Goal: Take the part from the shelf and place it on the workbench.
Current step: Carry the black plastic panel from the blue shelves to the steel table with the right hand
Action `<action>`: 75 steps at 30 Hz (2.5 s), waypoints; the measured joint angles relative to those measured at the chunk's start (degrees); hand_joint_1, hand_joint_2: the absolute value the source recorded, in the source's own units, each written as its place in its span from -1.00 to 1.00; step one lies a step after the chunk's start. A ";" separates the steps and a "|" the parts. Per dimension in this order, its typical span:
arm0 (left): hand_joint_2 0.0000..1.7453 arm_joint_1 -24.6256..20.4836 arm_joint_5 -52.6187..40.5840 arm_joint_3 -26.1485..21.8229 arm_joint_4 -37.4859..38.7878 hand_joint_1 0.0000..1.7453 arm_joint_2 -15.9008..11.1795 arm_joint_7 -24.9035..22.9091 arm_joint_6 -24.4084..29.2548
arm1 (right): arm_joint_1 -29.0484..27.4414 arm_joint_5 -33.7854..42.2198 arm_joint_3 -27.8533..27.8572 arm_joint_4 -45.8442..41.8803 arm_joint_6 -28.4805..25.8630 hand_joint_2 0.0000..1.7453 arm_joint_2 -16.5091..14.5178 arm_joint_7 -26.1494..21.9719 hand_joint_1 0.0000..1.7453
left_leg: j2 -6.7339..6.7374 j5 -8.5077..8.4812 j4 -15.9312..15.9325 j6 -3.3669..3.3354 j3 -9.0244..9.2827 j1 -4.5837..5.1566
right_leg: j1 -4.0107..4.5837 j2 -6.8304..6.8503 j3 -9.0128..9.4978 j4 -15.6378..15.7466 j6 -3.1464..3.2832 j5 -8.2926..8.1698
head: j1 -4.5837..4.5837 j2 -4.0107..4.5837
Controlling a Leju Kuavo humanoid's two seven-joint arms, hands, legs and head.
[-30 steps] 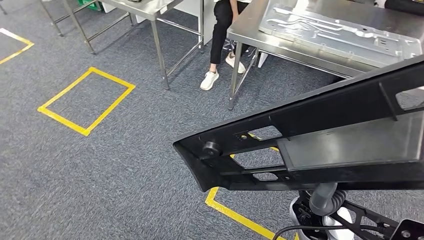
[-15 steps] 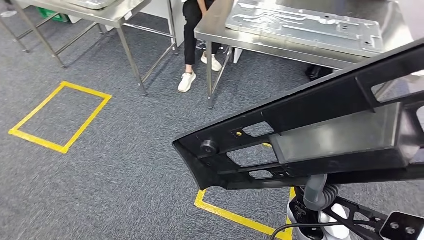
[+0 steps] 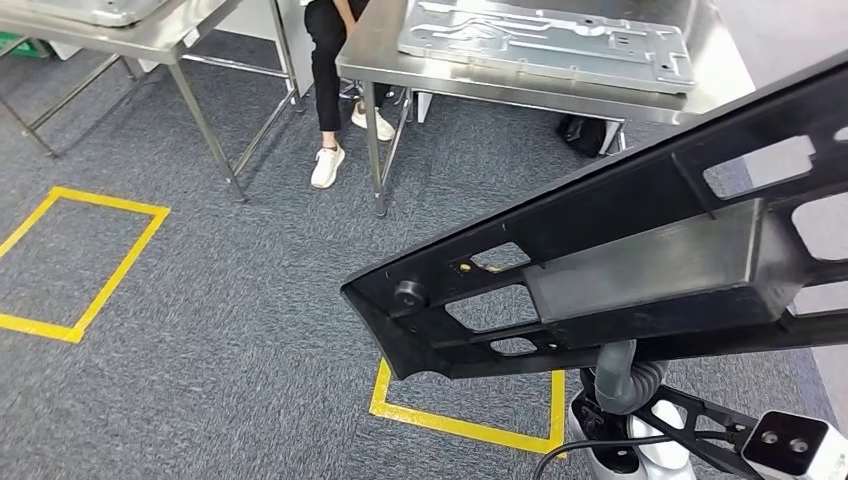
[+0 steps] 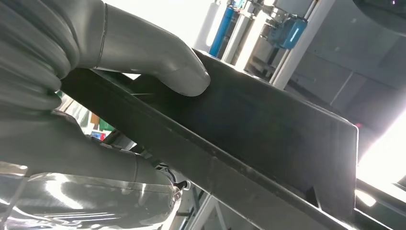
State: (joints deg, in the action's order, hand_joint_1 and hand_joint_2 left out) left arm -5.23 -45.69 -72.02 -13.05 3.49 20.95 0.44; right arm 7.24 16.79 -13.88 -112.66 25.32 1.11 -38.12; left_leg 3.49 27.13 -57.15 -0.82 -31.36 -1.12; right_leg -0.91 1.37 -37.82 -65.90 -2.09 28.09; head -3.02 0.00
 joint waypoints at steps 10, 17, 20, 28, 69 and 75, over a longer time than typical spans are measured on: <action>1.00 -0.19 -0.11 0.00 0.02 -1.00 0.09 -0.71 -0.79 | 1.76 -0.10 -0.54 1.41 -0.46 1.00 -0.03 0.00 1.00 | -1.83 5.91 -8.64 2.64 -2.87 0.07 | 0.58 -1.39 4.04 8.57 3.38 -2.56 | -0.01 0.00; 1.00 0.02 0.26 -0.19 0.02 -1.00 0.01 -1.68 -1.06 | 2.11 0.36 -1.47 2.82 -1.79 1.00 0.04 0.02 1.00 | -3.80 0.12 -4.37 1.35 -2.80 0.27 | 1.33 -5.65 4.87 8.38 3.63 -2.10 | -0.01 0.00; 1.00 -0.30 0.36 -0.38 0.02 -1.00 -0.12 -1.79 -1.43 | 2.57 0.45 -2.10 3.36 -3.06 1.00 0.57 0.02 1.00 | -4.25 -0.56 -0.73 0.62 -1.38 0.68 | 1.24 -6.40 4.56 8.26 2.69 -2.04 | -0.01 0.00; 1.00 -0.12 -0.17 -0.39 0.02 -1.00 -0.25 -2.14 -2.69 | 3.68 1.66 -2.35 4.28 -4.58 1.00 3.34 0.00 1.00 | -3.13 -1.04 0.42 -0.62 -0.72 0.19 | 0.25 -1.91 -3.31 -7.69 0.04 5.02 | 0.00 0.00; 1.00 -0.07 -0.79 -0.39 0.02 -1.00 -0.51 -1.68 -2.96 | 5.40 1.26 -5.38 5.56 -7.71 1.00 3.78 0.00 1.00 | -2.93 3.83 -1.39 1.61 2.21 0.52 | 0.49 -1.29 4.96 8.88 2.63 -1.64 | -0.02 -0.01; 1.00 0.65 -1.05 -0.39 0.02 -1.00 -0.56 -1.69 -2.79 | 5.26 1.38 -5.73 5.54 -7.76 1.00 3.76 0.00 1.00 | -3.00 3.69 -15.75 1.96 -9.79 0.42 | 0.70 -1.75 10.08 9.44 3.35 2.10 | -0.04 0.00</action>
State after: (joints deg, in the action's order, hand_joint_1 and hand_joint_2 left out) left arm -4.59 -46.74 -72.41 -13.03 2.93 19.26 -2.35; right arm 12.51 18.16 -19.61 -107.12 17.56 4.87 -38.12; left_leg 0.49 30.82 -72.90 1.15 -41.15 -0.70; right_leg -0.21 -0.38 -27.75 -56.46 1.26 30.19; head -3.06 0.00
